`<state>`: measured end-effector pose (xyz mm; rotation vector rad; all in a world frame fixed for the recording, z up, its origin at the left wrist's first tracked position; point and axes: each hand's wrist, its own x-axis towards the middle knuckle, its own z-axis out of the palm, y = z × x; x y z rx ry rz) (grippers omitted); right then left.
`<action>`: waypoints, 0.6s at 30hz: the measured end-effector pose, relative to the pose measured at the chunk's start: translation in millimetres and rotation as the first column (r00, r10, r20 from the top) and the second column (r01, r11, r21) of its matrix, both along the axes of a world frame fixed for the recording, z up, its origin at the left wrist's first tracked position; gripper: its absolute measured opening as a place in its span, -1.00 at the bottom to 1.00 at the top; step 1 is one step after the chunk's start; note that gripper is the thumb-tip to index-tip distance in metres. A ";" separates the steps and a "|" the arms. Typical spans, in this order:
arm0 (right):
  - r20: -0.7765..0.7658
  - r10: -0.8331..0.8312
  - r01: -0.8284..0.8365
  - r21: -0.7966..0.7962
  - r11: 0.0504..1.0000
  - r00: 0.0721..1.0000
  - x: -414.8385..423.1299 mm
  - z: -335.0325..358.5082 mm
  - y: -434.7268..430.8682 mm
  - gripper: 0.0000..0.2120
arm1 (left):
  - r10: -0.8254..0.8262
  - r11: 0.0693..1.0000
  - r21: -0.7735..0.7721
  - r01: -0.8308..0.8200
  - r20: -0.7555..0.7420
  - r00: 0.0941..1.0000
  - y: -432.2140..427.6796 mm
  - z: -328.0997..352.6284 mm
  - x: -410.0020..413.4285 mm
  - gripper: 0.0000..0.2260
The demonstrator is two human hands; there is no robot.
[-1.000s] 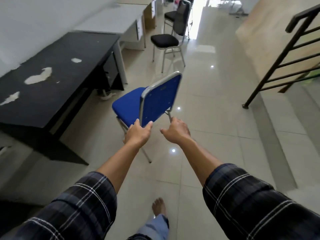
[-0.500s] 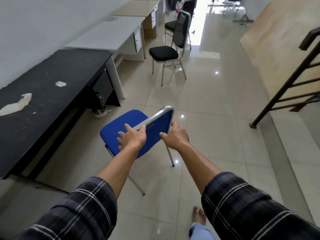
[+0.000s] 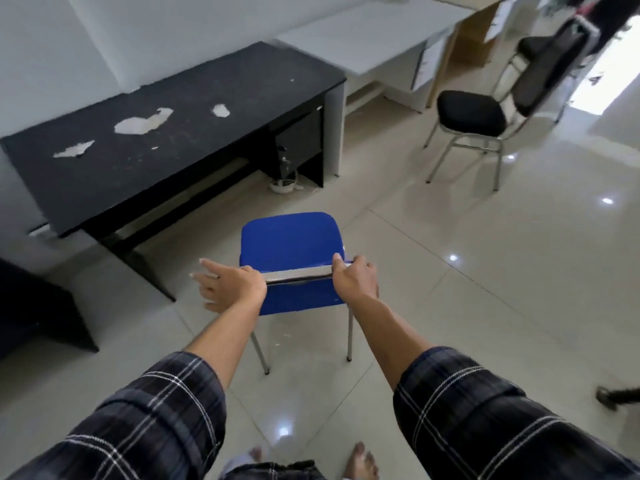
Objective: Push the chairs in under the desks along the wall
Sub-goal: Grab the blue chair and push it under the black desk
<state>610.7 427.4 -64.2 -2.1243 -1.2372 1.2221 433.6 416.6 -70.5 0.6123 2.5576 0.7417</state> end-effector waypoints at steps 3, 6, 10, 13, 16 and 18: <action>-0.077 -0.127 0.119 -0.102 0.988 0.989 -4.1 -4.9 11.9 -0.36 | 0.248 0.965 0.032 -0.262 0.226 0.942 9.6 -1.0 -6.6 -0.33; -0.146 -0.329 0.292 -0.228 0.929 0.933 -8.7 -7.3 28.6 -0.41 | 0.416 0.878 0.017 -0.479 0.470 0.779 15.5 4.7 -16.5 -0.45; -0.381 -0.588 0.467 -0.367 0.804 0.714 -3.3 -10.0 33.4 -0.92 | 0.472 0.798 -0.131 -0.589 0.743 0.475 19.7 12.4 -43.6 -0.79; -0.488 -0.728 0.552 -0.476 0.684 0.481 -6.2 -7.5 33.2 -0.84 | 0.492 0.738 -0.309 -0.600 0.854 0.166 17.5 12.3 -64.1 -0.63; -0.505 -0.825 0.597 -0.589 0.544 0.254 -9.8 -8.8 43.3 -0.63 | 0.398 0.783 -0.330 -0.526 0.917 0.016 9.7 4.7 -70.3 -0.60; -0.499 -0.825 0.591 -0.592 0.548 0.265 -12.7 -6.1 42.4 -0.60 | 0.388 0.751 -0.331 -0.571 0.921 -0.024 6.8 -4.4 -71.4 -0.66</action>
